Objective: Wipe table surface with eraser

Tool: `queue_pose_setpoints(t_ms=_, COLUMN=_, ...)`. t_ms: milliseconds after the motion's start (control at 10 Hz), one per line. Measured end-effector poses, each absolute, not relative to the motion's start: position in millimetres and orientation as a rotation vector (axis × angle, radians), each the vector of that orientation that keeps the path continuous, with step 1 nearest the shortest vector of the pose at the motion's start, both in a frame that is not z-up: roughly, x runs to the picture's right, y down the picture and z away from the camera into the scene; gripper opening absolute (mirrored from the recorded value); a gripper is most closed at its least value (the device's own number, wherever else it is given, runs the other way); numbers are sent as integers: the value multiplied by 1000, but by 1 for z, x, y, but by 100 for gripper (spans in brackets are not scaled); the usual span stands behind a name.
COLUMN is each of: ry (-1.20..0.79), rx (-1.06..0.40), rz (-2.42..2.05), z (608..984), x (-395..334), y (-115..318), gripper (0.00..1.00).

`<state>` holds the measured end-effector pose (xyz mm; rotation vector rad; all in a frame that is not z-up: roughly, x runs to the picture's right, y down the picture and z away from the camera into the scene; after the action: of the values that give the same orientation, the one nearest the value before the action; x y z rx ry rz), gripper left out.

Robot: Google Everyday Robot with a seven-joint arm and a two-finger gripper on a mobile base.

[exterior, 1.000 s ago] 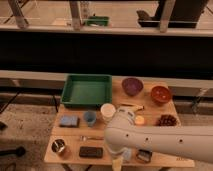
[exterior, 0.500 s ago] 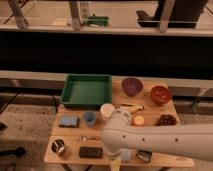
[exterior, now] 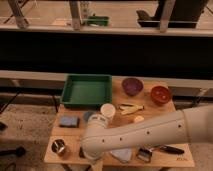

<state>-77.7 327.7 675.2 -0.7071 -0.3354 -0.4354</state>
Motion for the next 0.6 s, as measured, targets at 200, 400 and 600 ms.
queue_pose_setpoints(t_ms=200, ry=-361, rx=-693, rz=-437, z=680, x=-86, y=328, gripper=80)
queue_pose_setpoints(t_ms=400, ry=-382, rx=-678, rz=-431, z=685, x=-92, y=322, gripper=80)
queue_pose_setpoints(t_ms=600, ry=-383, rx=-672, rz=-416, z=689, x=-94, y=319, gripper=80)
